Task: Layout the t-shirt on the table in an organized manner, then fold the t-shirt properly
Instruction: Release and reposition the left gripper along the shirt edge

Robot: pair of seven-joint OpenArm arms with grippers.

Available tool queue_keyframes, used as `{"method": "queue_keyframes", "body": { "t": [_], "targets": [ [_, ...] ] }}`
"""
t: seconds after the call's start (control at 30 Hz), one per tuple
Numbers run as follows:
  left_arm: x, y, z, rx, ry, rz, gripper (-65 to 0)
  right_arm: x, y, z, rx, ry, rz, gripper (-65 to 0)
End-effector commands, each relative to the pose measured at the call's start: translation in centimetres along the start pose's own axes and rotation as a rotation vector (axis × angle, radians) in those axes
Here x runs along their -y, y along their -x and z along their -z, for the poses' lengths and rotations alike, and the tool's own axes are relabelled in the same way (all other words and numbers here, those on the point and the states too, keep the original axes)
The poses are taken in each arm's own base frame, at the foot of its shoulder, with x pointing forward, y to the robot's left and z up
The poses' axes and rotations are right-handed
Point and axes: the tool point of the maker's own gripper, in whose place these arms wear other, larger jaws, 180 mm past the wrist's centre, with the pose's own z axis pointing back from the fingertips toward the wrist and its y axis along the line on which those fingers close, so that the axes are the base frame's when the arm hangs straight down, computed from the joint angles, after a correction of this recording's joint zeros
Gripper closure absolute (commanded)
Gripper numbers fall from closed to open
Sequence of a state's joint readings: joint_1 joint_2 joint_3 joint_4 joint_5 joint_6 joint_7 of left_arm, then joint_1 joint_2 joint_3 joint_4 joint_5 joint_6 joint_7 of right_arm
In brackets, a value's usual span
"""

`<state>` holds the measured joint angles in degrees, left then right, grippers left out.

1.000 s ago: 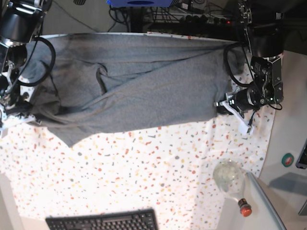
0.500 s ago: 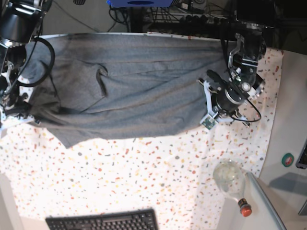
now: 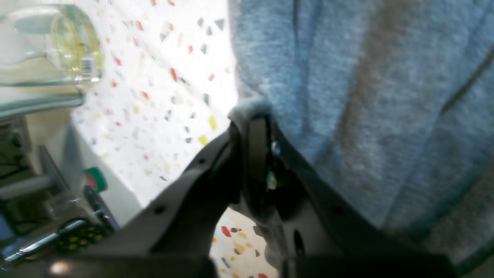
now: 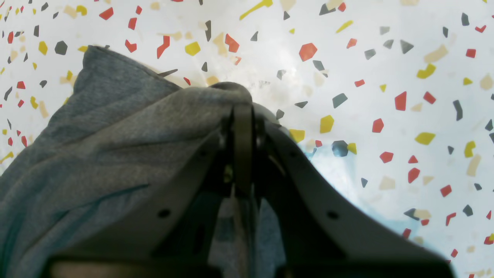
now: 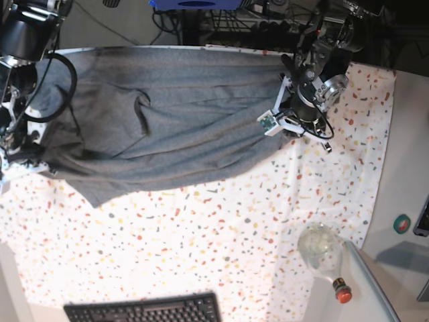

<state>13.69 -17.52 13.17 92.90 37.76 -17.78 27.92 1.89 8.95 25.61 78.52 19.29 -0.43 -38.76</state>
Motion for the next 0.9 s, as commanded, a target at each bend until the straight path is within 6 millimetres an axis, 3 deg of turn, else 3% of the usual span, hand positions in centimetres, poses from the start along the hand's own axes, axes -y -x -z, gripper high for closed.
{"method": "queue_keyframes", "body": {
  "t": [0.0, 0.13, 0.23, 0.4, 0.53, 0.67, 0.77, 0.87],
  "targets": [
    [-1.2, -0.5, -0.3, 0.017, -0.041, 0.021, 0.0, -0.1, -2.2, -0.3, 0.059, -0.005, -0.005, 0.0],
    [-1.6, -1.1, -1.4, 0.029, -0.079, 0.068, -2.3, -0.1, -2.2, -0.3, 0.059, -0.005, -0.005, 0.0],
    [-2.2, -2.5, -3.2, 0.075, -0.108, 0.057, -22.7, -0.1, -2.2, -0.3, 0.059, -0.005, -0.005, 0.0],
    [-2.1, -3.4, -4.9, 0.113, -0.114, 0.040, -39.0, -0.1, -2.3, -0.3, 0.061, -0.006, -0.005, 0.0],
    [-1.3, -4.2, -5.2, 0.157, -0.062, -0.054, -39.8, -0.1, -2.3, -0.3, 0.061, -0.006, -0.005, 0.0],
    [-3.9, -4.0, -6.0, 0.228, -0.044, -0.309, -39.8, -0.1, -2.3, -0.3, 0.061, -0.005, -0.004, 0.0],
    [-7.3, -1.1, -5.9, 0.216, -0.037, -0.616, -39.7, -0.1, -2.3, -0.4, 0.061, -0.005, -0.003, 0.0],
    [-10.2, 2.8, -4.6, 0.176, 0.058, -0.931, -39.7, -0.1, -2.3, -0.3, 0.060, -0.004, -0.007, 0.0]
  ]
}}
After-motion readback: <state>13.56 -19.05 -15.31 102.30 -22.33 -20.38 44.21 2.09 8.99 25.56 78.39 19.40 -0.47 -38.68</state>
